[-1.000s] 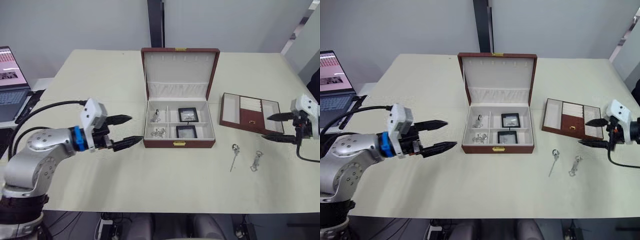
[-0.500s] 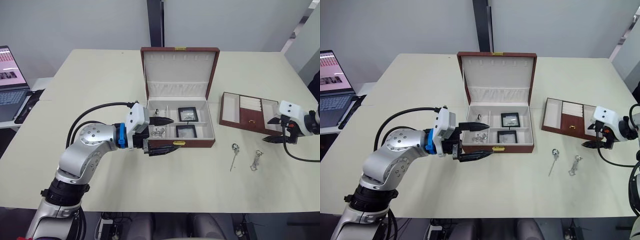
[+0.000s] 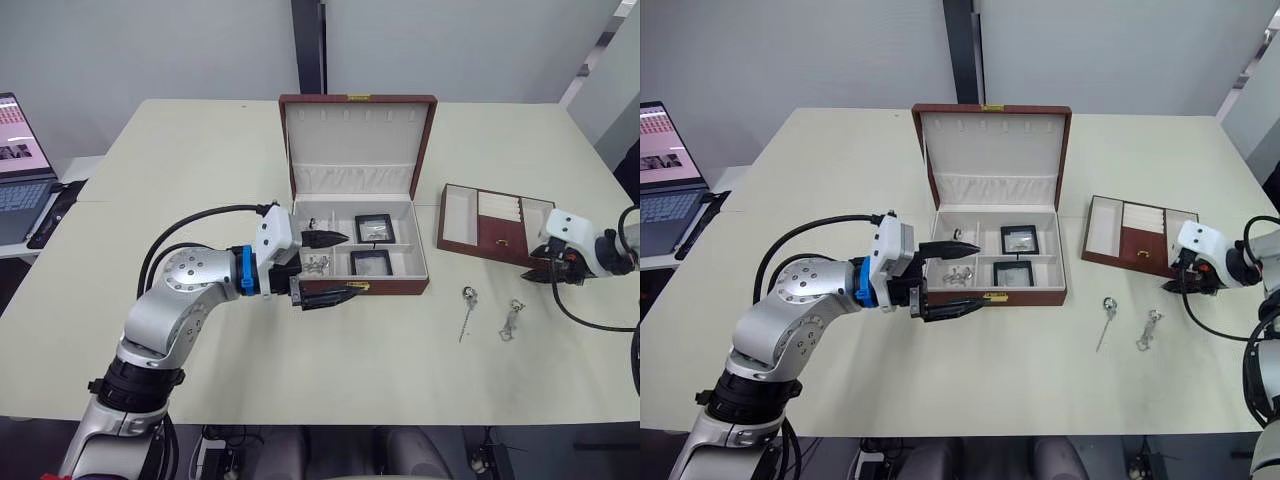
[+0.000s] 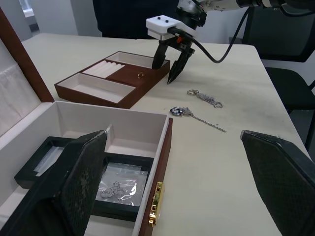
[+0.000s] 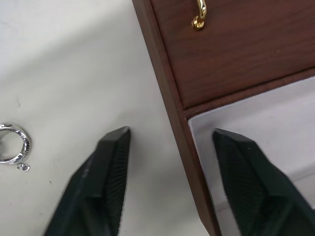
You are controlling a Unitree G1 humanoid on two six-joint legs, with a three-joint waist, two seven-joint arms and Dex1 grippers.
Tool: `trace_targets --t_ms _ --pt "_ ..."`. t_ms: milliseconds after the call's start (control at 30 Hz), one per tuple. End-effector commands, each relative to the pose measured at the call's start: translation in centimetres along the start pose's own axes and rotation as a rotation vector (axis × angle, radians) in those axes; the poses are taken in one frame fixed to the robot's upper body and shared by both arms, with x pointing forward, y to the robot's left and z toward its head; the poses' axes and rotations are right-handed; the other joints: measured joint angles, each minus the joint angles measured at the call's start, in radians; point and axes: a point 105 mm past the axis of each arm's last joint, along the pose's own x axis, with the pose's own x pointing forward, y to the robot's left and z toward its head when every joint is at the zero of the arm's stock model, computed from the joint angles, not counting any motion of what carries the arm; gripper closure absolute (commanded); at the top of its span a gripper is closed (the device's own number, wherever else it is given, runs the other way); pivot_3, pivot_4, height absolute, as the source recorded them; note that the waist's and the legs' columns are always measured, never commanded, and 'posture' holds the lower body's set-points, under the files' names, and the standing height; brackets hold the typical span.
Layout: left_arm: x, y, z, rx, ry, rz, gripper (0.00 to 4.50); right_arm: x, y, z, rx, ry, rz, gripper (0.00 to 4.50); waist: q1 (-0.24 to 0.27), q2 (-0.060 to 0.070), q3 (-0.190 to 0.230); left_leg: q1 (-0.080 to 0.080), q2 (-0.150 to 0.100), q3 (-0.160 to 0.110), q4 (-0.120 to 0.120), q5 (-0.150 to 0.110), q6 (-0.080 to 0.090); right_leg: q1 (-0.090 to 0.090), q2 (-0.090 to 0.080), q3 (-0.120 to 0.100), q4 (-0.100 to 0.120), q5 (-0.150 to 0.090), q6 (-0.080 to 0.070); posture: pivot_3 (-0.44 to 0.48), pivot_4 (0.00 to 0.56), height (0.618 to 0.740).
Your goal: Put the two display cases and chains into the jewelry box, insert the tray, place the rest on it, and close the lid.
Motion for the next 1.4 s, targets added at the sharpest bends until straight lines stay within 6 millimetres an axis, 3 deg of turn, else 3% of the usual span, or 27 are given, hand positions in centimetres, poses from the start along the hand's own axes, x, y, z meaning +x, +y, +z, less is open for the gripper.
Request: trace_targets --t_ms 33,267,600,867,1000,1133,1400 --pt "-0.6 0.1 0.7 0.04 -0.018 0.016 0.0 -0.8 -0.6 0.9 0.0 -0.052 -0.026 2.81 0.0 0.0 0.0 0.0 0.0 0.0 0.0 0.0 0.0 0.0 0.0 0.0 0.0 0.0 0.0 0.0 0.15 0.74" --pt "-0.5 0.0 0.8 0.043 -0.02 0.015 0.0 -1.0 -0.7 0.9 0.016 -0.069 -0.024 4.48 0.0 0.0 0.0 0.0 0.0 0.0 0.0 0.0 0.0 0.0 0.0 0.0 0.0 0.0 0.0 0.0 0.15 0.74" --pt "-0.3 0.1 0.9 0.045 -0.019 0.01 0.0 -2.1 -0.9 1.1 0.025 -0.087 -0.025 4.49 0.0 0.0 0.0 0.0 0.0 0.0 0.0 0.0 0.0 0.0 0.0 0.0 0.0 0.0 0.0 0.0 0.15 0.74" --pt "-1.8 0.8 0.2 0.026 -0.008 0.098 0.0 -5.1 -0.4 1.6 -0.04 -0.093 0.012 4.49 0.001 0.004 0.001 0.0 0.0 0.0 0.0 0.0 0.0 0.0 0.0 0.0 0.0 0.0 0.0 0.0 0.15 0.74" --pt "-2.9 1.0 -0.4 0.013 0.004 0.145 0.0 -6.5 1.2 2.0 -0.091 -0.089 0.049 4.49 0.003 0.004 0.001 -0.001 0.0 -0.001 0.0 0.0 0.0 0.0 0.0 -0.001 -0.001 0.0 0.0 0.0 0.15 0.74" --pt "-3.7 0.6 -0.7 -0.012 0.012 0.171 0.0 -7.9 4.2 2.8 -0.116 -0.075 0.111 4.49 0.005 0.005 0.001 -0.001 0.0 -0.002 0.0 -0.001 0.002 0.0 -0.001 -0.001 0.0 0.0 0.0 0.0 0.15 0.74" --pt "-6.1 0.3 -1.4 -0.058 0.015 0.306 0.0 -8.7 9.3 7.1 -0.176 -0.141 0.181 4.49 0.003 0.007 0.0 0.0 0.0 -0.003 -0.001 -0.002 0.004 0.001 0.0 -0.001 0.0 0.0 0.0 0.0 0.15 0.74"
